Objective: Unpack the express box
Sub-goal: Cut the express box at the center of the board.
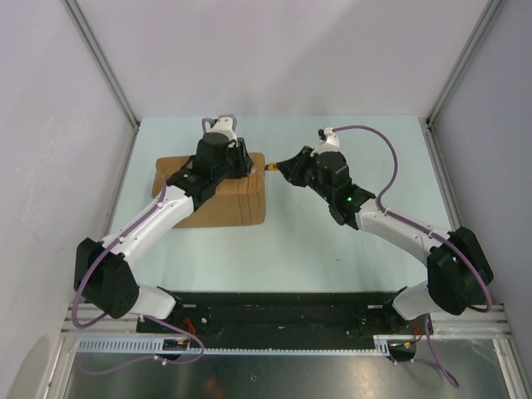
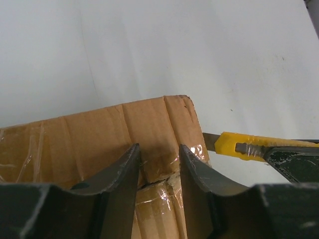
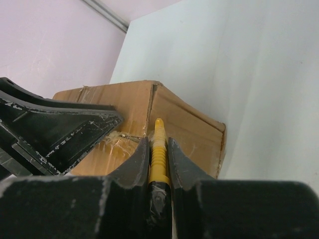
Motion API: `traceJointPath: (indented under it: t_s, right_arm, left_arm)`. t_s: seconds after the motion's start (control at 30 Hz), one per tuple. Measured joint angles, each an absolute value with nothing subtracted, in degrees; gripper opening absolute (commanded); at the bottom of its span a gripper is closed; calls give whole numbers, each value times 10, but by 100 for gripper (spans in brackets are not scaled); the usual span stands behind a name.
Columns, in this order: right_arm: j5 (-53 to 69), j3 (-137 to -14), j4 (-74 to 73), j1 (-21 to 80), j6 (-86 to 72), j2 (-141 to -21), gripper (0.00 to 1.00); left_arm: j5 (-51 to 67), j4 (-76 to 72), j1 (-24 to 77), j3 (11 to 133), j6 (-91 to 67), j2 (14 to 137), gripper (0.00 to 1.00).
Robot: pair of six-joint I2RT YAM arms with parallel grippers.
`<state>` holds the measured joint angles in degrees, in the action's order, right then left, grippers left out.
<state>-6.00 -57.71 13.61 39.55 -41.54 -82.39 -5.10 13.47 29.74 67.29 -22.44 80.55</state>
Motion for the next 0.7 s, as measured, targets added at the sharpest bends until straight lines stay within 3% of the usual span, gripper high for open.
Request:
traceJointPath:
  t_s: [0.23, 0.7]
  right_arm:
    - [-41, -603, 140, 391, -391, -853, 0]
    - [-153, -605, 87, 422, -392, -812, 0]
  left_arm:
    - [-79, 161, 296, 684, -225, 807, 41]
    - [-100, 205, 297, 720, -235, 834, 36]
